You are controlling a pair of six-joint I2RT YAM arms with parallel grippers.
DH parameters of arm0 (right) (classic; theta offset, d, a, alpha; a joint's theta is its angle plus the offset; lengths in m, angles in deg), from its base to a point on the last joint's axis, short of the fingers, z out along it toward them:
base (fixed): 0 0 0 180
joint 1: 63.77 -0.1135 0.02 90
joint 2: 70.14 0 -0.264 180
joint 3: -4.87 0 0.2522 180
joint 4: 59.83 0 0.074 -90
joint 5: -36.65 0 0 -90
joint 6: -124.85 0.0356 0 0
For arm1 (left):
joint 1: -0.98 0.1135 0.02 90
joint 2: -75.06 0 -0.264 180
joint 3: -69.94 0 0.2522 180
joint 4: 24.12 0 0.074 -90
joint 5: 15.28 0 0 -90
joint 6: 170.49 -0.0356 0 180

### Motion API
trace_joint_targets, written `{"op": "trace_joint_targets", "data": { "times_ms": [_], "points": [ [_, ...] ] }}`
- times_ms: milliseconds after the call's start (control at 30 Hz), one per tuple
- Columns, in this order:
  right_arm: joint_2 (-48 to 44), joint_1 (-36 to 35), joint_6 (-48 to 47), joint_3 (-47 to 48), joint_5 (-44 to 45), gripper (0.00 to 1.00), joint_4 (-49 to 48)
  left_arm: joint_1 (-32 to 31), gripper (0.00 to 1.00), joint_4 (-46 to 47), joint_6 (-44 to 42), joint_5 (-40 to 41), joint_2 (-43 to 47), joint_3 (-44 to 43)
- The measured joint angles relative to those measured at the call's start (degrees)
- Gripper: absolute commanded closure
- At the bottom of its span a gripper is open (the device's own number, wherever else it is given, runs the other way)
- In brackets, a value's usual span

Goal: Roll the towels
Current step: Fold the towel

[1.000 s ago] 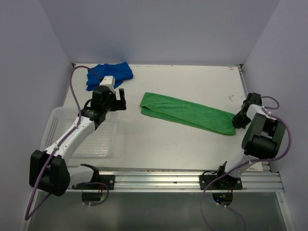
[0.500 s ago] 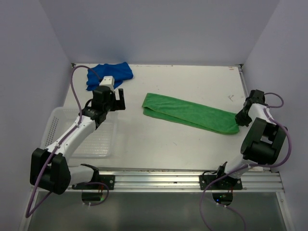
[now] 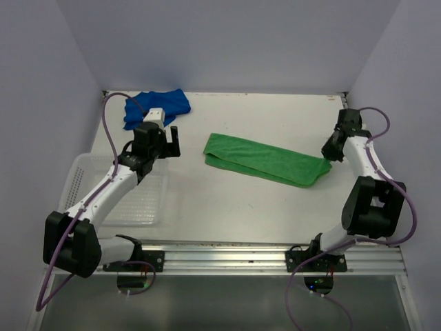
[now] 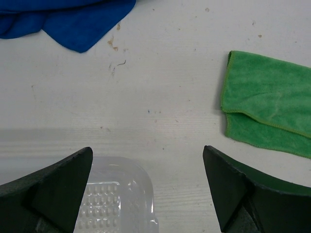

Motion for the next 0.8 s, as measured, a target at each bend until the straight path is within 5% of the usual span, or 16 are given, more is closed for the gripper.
{"op": "trace_joint_targets", "data": {
  "times_ms": [367,800],
  "points": [
    [3.56,-18.34,3.96,17.68,2.49,1.0,6.1,-0.11,0.0,-0.42,0.0,-0.92,0.55,-0.52],
    [28.3,-35.58,6.49,48.52,8.5,1.0,17.97,-0.11,0.0,-0.44,0.04,-3.82,1.42,-0.52]
  ]
}}
